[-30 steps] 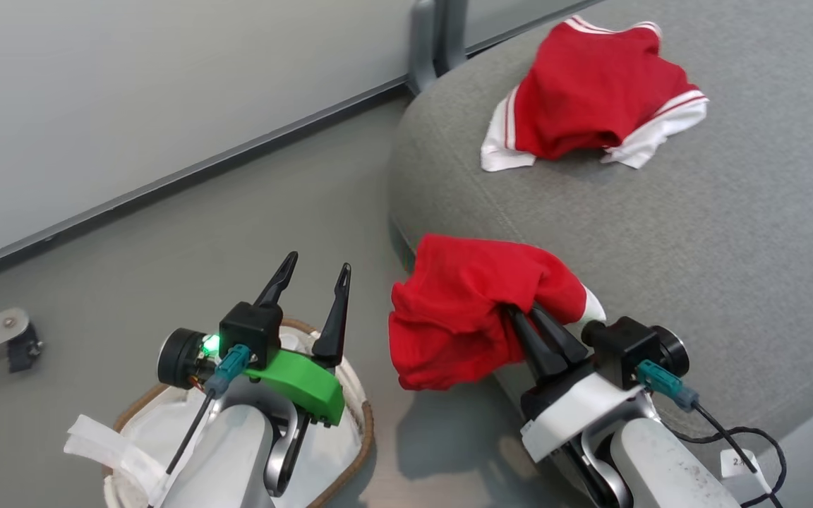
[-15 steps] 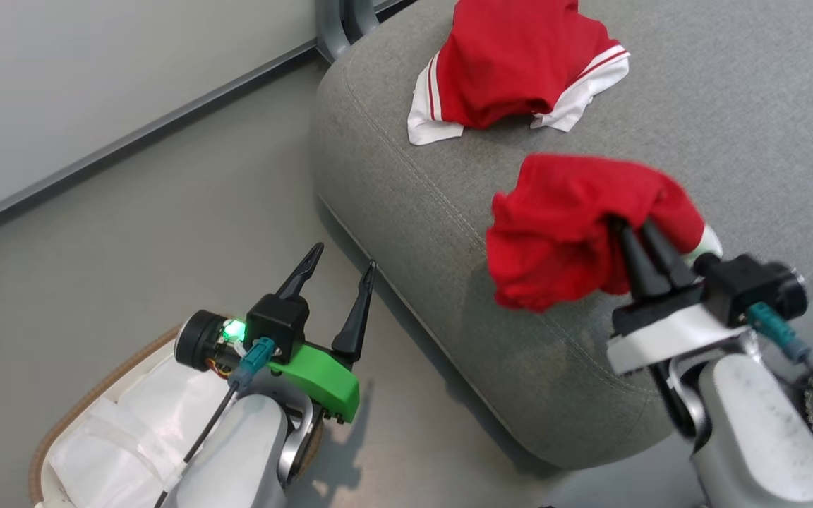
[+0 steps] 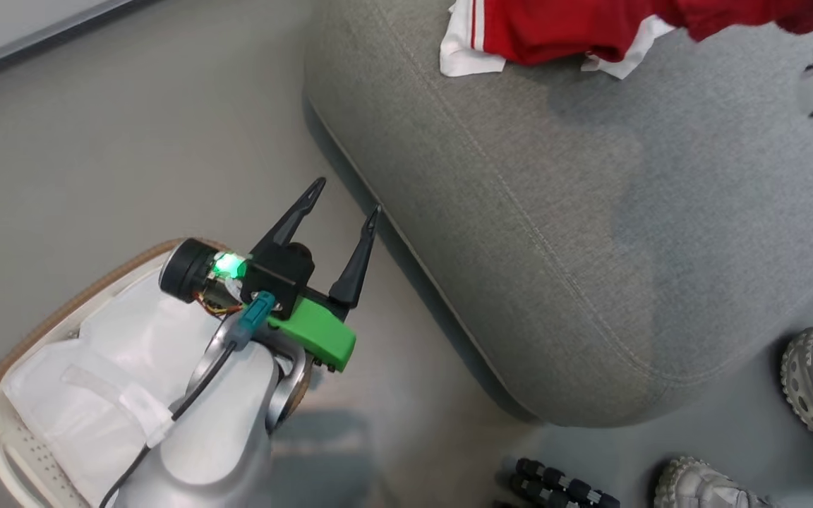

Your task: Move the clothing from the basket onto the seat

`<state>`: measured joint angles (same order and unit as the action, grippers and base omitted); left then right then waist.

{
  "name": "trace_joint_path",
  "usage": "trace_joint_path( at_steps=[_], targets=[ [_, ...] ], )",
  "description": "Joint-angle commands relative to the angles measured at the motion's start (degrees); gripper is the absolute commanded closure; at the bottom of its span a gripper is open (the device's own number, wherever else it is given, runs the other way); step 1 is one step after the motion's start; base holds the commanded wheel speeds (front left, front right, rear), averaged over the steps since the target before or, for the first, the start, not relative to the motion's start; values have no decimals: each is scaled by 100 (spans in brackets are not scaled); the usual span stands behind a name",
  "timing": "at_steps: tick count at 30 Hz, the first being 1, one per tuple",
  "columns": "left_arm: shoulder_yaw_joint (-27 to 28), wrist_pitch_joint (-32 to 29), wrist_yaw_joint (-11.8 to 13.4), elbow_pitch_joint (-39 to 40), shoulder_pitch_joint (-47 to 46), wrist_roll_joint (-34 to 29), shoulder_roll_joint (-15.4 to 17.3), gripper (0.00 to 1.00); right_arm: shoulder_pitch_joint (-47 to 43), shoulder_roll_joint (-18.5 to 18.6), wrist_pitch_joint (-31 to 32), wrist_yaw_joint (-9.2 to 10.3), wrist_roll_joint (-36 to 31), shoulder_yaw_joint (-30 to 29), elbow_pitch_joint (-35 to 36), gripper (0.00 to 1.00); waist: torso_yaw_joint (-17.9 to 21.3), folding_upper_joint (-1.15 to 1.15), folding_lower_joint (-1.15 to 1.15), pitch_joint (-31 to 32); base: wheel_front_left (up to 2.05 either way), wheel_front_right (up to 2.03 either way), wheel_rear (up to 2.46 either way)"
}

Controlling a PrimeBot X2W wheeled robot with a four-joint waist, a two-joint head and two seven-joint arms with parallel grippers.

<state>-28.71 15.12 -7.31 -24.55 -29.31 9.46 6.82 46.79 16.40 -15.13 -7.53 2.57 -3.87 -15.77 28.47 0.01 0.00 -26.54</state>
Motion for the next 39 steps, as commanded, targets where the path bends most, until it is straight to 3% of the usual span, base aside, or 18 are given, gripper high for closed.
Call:
trace_joint_path(
  at_steps=[1,7,12,20,27,29,30,31,39],
  targets=[
    [-67,4,-25,56,-188,11,81,0,270,107,-2,8,-91,-55,-168,100,-404,-1,0,-624,0,0,0],
    [-358,4,-27,222,-618,98,177,0,1102,383,-3,8,-351,-272,-1120,100,-784,-1,0,-1182,0,0,0],
    [-519,4,-27,289,-963,170,264,0,1419,318,-2,8,-519,-482,-1867,100,-1049,-1,0,-1614,0,0,0],
    [-508,4,-27,177,-1090,222,283,0,1037,-215,-2,8,-642,-965,-2636,100,-1256,-1,0,-1951,0,0,0],
    [-458,4,-28,117,-973,254,330,0,398,-593,36,5,-746,-1544,-2635,100,-1240,-1,0,-1812,0,0,0],
    [-416,4,-28,98,-927,277,329,0,289,-651,34,5,-731,-1612,-2464,58,-1216,-1,0,-1709,0,0,0],
    [-393,4,-28,82,-887,283,319,0,212,-676,33,5,-728,-1623,-2352,20,-1202,-1,0,-1631,0,0,0],
    [-378,4,-28,76,-860,284,303,0,140,-701,32,5,-719,-1602,-2279,0,-1192,-1,0,-1561,0,0,0],
    [-127,4,-5,9,-429,370,91,0,-652,-760,-2,7,-541,-1530,-1574,0,-1177,-1,0,-673,0,0,0]
  ],
)
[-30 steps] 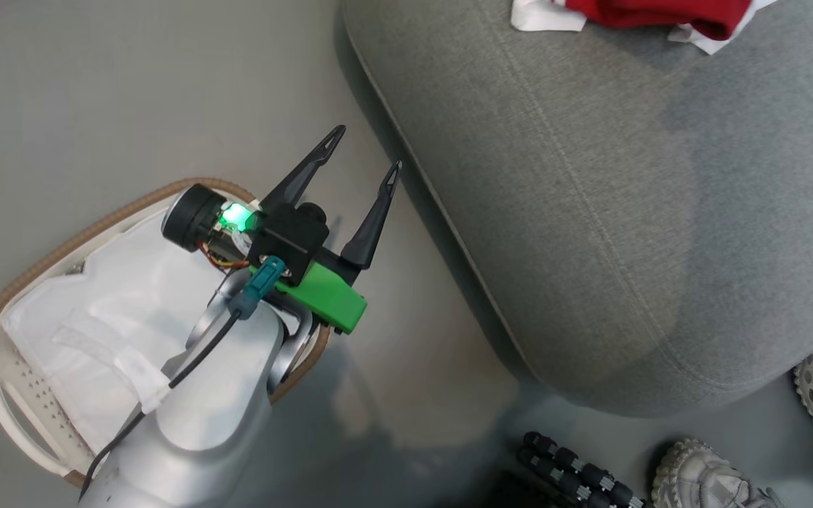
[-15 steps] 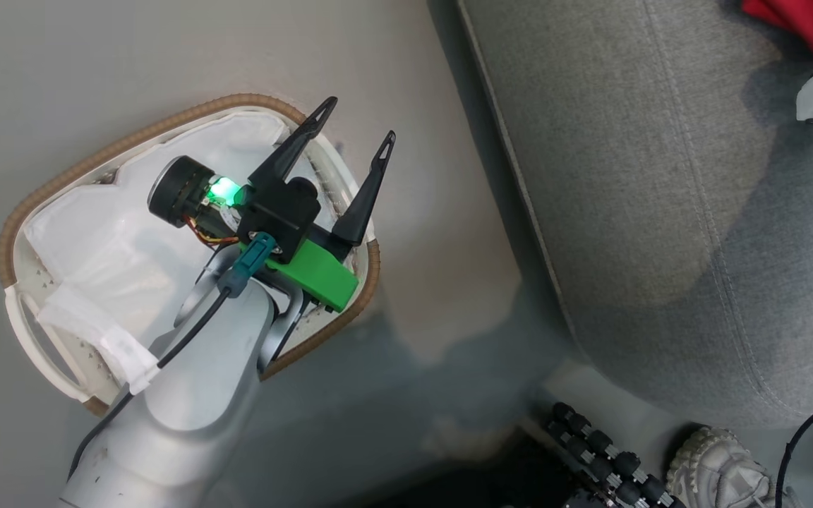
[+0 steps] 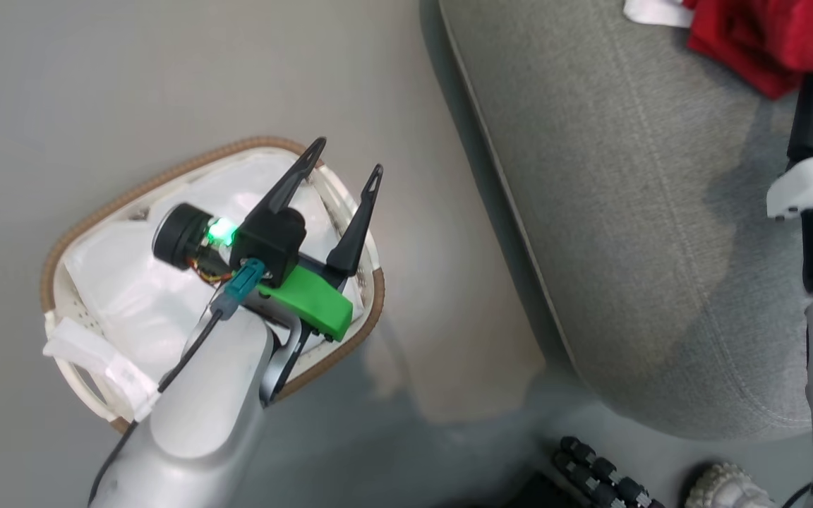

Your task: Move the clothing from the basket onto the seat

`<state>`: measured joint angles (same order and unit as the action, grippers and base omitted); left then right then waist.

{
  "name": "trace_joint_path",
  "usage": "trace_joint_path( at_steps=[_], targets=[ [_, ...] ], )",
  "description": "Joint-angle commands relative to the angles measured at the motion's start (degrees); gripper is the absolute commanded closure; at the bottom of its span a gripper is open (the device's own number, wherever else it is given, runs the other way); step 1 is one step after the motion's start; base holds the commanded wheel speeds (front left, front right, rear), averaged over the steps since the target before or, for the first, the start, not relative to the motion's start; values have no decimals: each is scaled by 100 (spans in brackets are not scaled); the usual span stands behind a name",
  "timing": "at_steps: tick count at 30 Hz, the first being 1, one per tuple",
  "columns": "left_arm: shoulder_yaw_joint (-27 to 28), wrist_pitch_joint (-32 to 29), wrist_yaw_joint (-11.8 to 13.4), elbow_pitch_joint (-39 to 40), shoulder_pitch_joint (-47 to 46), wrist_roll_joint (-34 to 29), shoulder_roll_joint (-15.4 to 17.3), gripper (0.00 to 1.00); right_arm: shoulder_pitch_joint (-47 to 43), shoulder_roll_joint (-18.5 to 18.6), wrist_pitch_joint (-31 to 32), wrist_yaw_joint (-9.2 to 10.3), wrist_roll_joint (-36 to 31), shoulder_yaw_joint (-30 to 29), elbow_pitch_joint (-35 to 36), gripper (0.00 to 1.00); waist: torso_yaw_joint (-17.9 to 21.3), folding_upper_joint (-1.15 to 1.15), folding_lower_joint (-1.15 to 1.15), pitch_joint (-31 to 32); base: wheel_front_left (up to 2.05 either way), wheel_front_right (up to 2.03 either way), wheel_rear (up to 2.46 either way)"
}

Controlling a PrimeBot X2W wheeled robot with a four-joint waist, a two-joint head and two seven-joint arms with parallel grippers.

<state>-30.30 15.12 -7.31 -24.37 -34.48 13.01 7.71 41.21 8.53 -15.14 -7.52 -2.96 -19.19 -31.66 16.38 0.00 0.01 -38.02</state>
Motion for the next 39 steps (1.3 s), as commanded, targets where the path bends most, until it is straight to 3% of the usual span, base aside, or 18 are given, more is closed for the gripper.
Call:
trace_joint_path(
  at_steps=[1,16,27,39],
  targets=[
    [77,4,8,-19,181,35,-42,0,-230,36,-1,6,44,14,68,0,19,0,-1,618,0,0,0],
    [923,4,88,-153,1367,61,-371,0,-1684,-93,-1,6,413,427,598,0,-378,0,-1,2080,0,0,0],
    [1898,5,212,-38,1889,-68,-427,0,-1986,-488,-1,6,685,1221,1088,0,-892,0,-1,2491,0,0,0],
    [2803,4,385,59,2294,-194,-473,0,-2057,-547,-1,6,1130,1916,1193,0,-1548,0,-1,2831,0,0,0]
  ],
)
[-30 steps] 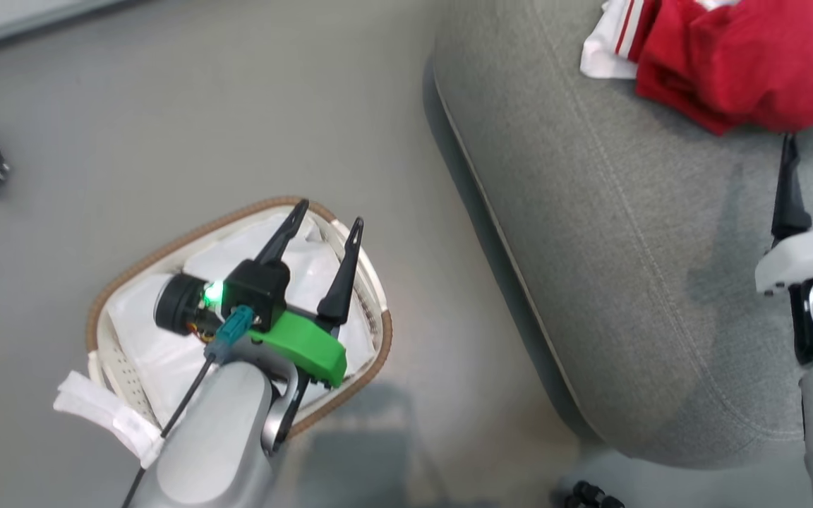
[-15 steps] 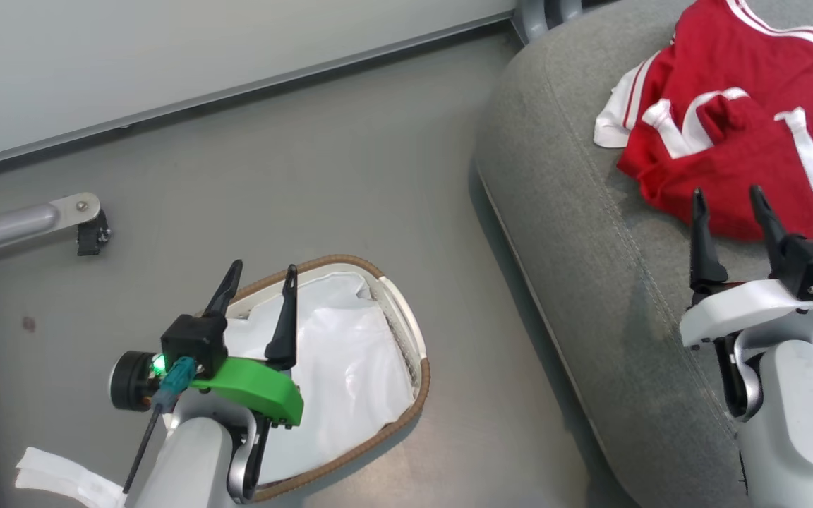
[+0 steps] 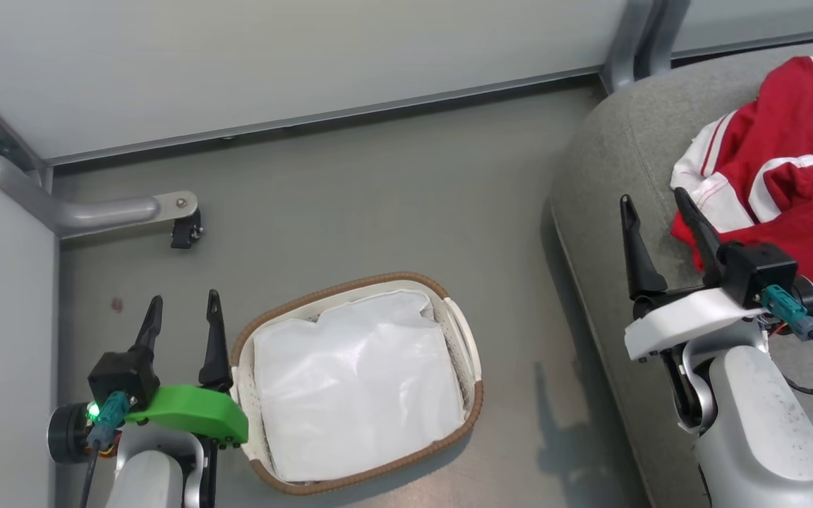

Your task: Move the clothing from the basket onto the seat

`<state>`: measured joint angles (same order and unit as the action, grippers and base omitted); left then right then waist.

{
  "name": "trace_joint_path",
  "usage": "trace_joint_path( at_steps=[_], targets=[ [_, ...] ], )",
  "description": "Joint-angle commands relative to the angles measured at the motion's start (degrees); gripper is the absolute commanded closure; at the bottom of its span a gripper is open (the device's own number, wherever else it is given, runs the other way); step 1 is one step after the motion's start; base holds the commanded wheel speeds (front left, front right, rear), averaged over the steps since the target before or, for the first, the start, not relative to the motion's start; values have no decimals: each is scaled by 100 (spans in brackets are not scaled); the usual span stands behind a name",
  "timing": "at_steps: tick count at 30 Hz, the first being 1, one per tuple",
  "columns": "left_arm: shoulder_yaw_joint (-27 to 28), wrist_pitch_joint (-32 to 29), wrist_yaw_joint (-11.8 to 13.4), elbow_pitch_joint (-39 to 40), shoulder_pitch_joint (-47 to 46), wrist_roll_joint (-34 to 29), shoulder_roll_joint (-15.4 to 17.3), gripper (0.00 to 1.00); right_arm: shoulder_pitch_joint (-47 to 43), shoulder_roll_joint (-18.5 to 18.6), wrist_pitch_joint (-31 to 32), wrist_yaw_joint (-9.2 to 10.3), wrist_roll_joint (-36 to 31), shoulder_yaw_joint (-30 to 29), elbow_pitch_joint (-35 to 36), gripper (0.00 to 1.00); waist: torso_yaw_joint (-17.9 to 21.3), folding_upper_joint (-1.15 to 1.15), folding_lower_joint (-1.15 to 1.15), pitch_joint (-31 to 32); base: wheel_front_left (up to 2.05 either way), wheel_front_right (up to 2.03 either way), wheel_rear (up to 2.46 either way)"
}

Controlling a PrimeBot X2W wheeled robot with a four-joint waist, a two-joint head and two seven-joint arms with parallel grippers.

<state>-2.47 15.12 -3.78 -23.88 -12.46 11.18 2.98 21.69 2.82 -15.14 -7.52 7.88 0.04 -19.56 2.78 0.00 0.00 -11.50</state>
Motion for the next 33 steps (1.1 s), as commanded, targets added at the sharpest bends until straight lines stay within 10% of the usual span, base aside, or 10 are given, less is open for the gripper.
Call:
trace_joint_path(
  at_steps=[1,29,30,33],
  targets=[
    [58,4,35,7,120,-20,0,0,-121,26,-1,6,92,5,-26,0,-216,0,0,201,0,0,0],
    [366,4,-187,-248,1195,177,-1,0,-1160,23,-1,6,218,223,-408,0,-348,0,0,1024,0,0,0],
    [360,4,-200,-251,1207,187,-1,100,-1186,23,-1,6,215,223,-408,100,-344,0,0,1030,0,0,0],
    [350,-9,-181,-360,1103,207,-29,100,-1155,-24,7,0,192,228,-511,100,-348,0,0,1029,0,0,0]
  ],
)
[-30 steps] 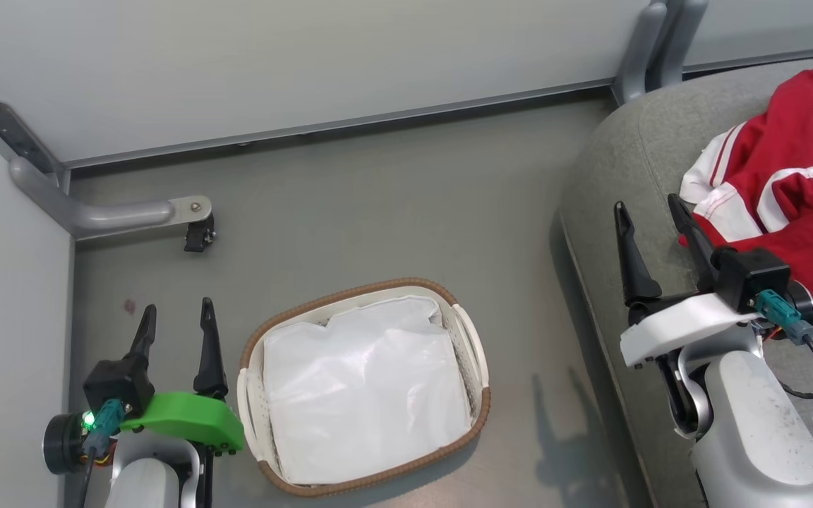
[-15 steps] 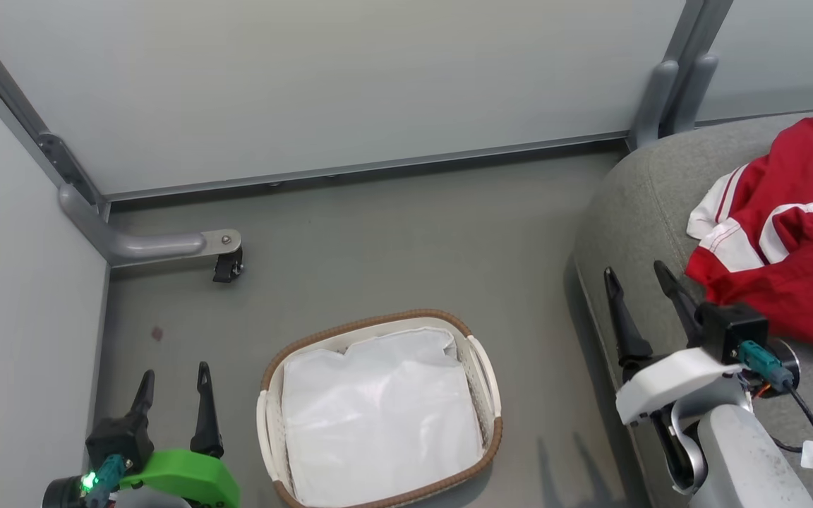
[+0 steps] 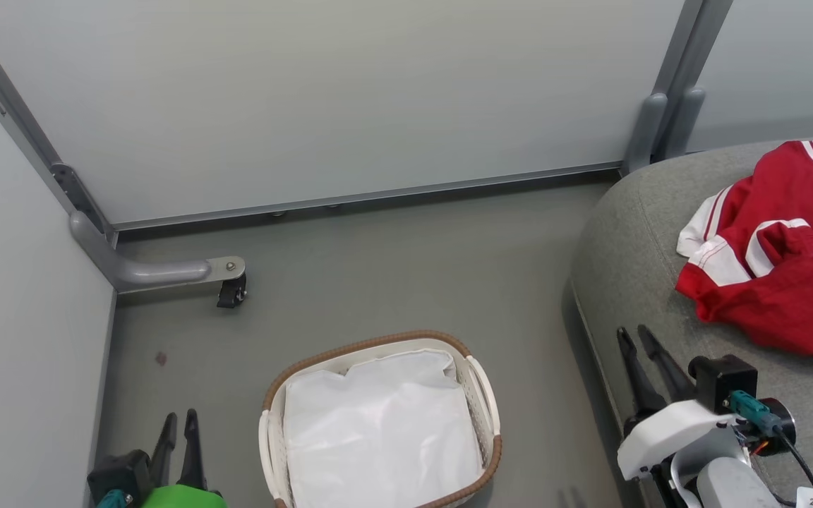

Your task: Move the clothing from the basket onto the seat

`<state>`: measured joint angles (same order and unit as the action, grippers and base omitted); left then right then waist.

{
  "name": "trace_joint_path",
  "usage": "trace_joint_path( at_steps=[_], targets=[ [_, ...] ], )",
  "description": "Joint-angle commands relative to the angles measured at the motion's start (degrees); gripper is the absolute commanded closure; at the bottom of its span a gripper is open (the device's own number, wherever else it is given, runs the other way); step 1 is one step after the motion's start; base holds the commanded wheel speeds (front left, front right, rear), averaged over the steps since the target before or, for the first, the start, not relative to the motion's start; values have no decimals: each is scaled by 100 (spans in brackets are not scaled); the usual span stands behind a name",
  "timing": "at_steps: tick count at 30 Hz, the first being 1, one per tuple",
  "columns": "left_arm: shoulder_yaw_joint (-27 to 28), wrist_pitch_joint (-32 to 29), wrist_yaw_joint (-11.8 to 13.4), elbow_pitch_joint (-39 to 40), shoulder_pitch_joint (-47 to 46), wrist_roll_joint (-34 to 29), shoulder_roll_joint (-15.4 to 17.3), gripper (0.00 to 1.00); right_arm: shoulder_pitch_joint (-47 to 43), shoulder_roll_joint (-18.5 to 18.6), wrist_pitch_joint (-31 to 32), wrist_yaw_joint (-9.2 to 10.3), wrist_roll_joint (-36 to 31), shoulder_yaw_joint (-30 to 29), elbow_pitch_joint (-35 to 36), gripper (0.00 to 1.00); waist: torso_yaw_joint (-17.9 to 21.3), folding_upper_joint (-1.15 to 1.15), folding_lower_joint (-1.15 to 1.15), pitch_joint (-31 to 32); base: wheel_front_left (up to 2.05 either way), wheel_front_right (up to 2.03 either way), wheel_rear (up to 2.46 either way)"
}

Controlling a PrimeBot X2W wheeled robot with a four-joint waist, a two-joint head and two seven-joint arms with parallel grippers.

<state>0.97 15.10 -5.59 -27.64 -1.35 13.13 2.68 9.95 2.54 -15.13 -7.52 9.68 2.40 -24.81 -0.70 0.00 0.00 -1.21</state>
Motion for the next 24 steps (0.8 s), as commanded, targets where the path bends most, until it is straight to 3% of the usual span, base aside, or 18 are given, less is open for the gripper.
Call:
trace_joint_path(
  at_steps=[1,24],
  targets=[
    [6,-13,-1,-42,-8,23,-5,100,-23,-8,12,0,24,-6,-39,100,0,0,0,1,0,0,0],
    [163,-622,-56,322,-155,2264,-3,100,-159,1,622,1,2363,-259,243,100,13,0,0,20,0,0,0]
  ],
)
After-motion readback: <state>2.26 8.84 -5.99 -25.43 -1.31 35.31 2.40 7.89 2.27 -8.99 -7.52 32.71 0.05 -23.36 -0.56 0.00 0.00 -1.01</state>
